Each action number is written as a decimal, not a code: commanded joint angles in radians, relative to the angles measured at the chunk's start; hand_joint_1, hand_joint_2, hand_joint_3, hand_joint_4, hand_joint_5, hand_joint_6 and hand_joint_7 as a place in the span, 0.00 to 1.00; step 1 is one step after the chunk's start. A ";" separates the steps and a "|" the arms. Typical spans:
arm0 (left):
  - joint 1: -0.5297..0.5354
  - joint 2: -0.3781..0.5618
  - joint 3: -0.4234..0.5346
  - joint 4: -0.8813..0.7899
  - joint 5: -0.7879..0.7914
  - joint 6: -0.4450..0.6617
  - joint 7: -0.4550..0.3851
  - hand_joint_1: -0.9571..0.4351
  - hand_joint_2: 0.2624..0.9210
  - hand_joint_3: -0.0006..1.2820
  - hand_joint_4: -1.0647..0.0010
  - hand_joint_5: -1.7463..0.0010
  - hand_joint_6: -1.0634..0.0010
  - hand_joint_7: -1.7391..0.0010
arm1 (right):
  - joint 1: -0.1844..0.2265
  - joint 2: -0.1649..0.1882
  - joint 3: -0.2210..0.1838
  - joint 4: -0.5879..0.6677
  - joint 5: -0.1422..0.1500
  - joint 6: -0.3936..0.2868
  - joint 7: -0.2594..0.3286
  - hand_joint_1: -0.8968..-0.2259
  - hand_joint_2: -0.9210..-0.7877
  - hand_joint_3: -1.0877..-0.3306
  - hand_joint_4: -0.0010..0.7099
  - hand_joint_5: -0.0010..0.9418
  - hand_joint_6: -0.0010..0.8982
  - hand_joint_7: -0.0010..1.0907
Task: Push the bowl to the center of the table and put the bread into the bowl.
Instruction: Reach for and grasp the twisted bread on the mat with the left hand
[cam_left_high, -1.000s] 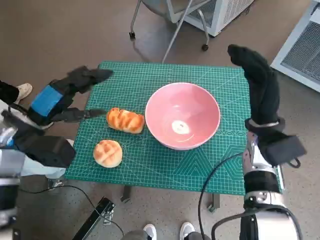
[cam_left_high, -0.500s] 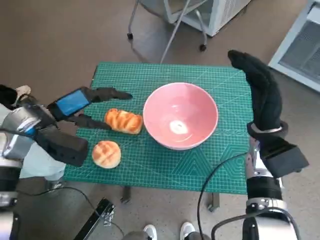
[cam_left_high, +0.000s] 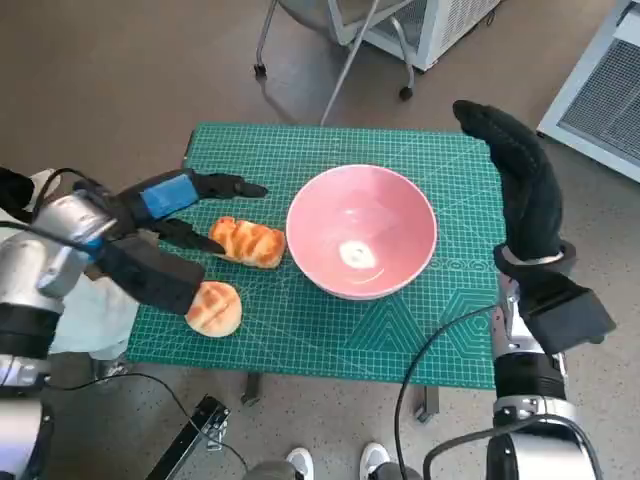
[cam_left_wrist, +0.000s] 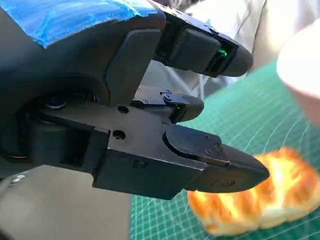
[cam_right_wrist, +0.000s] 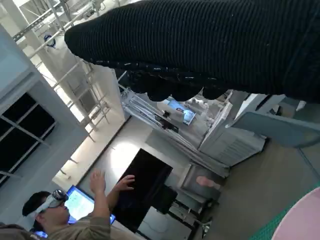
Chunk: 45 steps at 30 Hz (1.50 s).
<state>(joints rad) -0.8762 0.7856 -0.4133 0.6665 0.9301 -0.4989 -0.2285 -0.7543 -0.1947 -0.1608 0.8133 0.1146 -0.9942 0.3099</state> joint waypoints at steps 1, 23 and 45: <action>-0.042 -0.024 -0.045 0.052 0.048 0.041 0.032 0.50 0.74 0.00 0.58 1.00 0.47 0.97 | 0.031 -0.009 0.005 -0.006 0.000 0.023 -0.003 0.51 0.00 0.38 0.50 0.04 0.05 0.76; -0.121 -0.117 -0.168 0.269 0.109 0.146 0.074 0.50 0.76 0.00 0.59 1.00 0.45 0.98 | 0.073 -0.009 0.003 -0.058 0.011 0.054 -0.008 0.49 0.00 0.39 0.51 0.03 0.02 0.76; -0.188 -0.287 -0.263 0.532 0.056 0.149 -0.047 0.61 0.83 0.02 0.57 0.99 0.36 0.97 | 0.092 -0.003 0.005 -0.066 0.008 0.043 -0.026 0.49 0.00 0.40 0.51 0.03 0.02 0.76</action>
<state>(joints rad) -1.0629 0.5291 -0.6549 1.1700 0.9970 -0.3395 -0.2569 -0.6883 -0.1968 -0.1565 0.7452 0.1167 -0.9573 0.2882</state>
